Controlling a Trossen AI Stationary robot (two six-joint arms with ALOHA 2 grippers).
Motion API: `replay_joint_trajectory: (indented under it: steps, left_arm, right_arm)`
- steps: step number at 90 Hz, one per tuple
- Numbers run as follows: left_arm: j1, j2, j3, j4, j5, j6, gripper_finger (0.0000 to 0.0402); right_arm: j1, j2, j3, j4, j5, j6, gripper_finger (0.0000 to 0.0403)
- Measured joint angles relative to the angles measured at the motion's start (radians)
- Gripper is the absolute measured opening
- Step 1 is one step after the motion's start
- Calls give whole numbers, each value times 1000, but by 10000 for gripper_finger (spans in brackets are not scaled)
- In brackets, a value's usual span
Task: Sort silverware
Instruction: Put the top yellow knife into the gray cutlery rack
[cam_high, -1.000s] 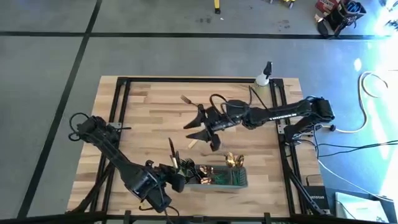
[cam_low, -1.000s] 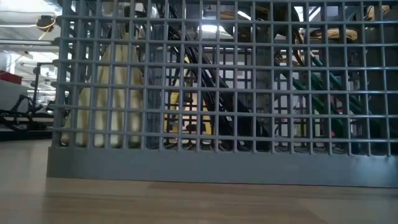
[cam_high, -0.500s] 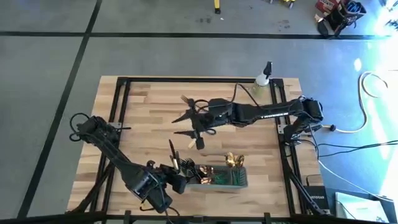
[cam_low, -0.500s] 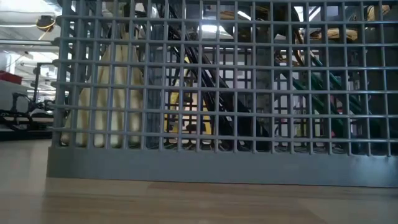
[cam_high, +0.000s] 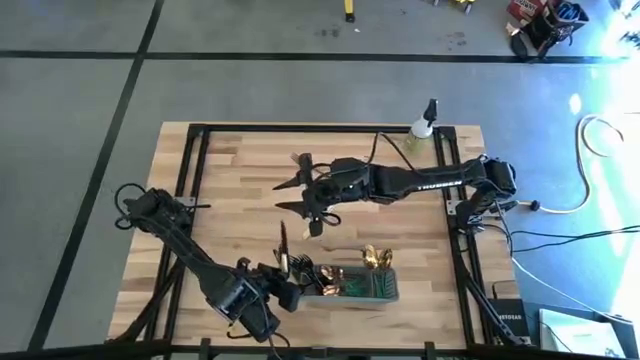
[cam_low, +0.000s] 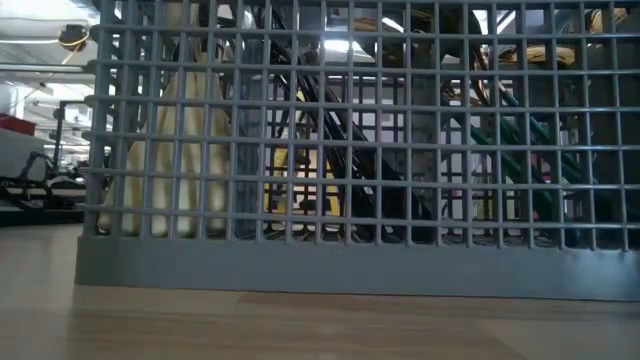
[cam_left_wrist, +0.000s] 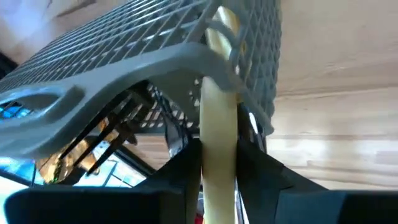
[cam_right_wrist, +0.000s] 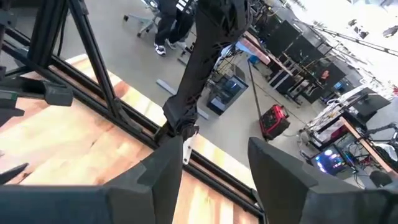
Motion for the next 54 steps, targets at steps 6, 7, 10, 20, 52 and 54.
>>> replay_joint_trajectory:
  steps: [6,7,10,20,52,54]
  left_arm:
    - [0,0,0,-21,-2,-17,79]
    - [1,0,0,-22,-3,-19,79]
    - [3,0,0,-22,-7,-28,79]
    - [5,0,0,-29,-15,-70,79]
    - [4,0,0,-30,-18,-144,80]
    - [5,0,0,-29,-17,-161,80]
  right_arm:
    - [1,0,0,1,0,-5,165]
    - [2,0,0,0,0,-5,165]
    - [6,0,0,-4,0,-4,165]
    - [14,0,0,-25,1,0,165]
    - [66,-23,0,-185,90,-42,165]
    - [73,-30,0,-223,127,-63,165]
